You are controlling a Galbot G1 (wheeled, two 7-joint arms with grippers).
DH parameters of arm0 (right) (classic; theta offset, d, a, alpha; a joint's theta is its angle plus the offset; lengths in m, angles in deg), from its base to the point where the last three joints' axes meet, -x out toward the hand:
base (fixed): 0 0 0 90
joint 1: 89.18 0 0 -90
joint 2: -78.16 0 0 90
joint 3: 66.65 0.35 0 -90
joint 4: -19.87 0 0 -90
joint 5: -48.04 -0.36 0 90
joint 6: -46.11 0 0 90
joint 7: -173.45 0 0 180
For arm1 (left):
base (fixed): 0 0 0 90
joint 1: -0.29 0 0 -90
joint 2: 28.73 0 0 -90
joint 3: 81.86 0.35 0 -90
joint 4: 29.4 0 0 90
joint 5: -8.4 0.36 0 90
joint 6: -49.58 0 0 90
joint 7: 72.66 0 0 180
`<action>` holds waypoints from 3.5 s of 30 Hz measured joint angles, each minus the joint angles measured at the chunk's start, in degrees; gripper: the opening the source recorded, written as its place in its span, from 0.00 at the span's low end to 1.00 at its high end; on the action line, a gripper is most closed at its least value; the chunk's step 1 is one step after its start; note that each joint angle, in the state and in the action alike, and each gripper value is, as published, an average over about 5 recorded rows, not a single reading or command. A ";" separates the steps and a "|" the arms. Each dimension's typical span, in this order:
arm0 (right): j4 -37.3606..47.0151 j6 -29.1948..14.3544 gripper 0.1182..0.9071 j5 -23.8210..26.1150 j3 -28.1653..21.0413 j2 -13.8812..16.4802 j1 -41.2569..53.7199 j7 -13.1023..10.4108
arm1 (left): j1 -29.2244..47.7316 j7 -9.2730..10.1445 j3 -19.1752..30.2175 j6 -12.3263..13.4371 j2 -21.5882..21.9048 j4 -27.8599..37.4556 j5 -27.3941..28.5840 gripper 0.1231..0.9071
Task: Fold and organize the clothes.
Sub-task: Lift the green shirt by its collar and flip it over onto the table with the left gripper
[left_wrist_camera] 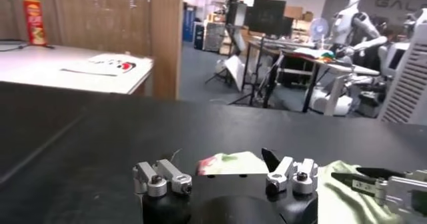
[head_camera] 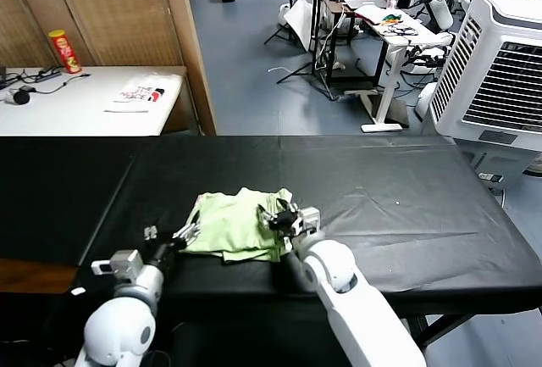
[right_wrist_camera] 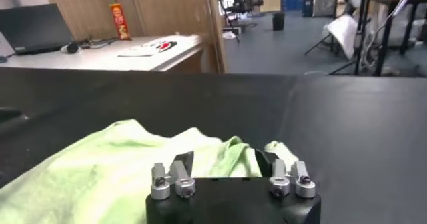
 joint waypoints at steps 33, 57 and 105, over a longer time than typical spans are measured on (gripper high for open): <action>-16.27 -2.06 0.85 -0.09 9.67 5.84 -11.06 0.52 | 5.80 -3.12 -2.21 3.26 -3.61 11.94 -17.22 0.86; -19.31 -2.22 0.86 2.52 10.76 4.63 -14.69 0.73 | 7.29 0.08 -3.01 2.93 -7.38 16.15 -24.29 0.07; -19.91 -1.82 0.86 4.06 12.64 3.76 -20.36 1.87 | 0.11 -0.20 5.55 3.77 3.77 1.47 19.51 0.04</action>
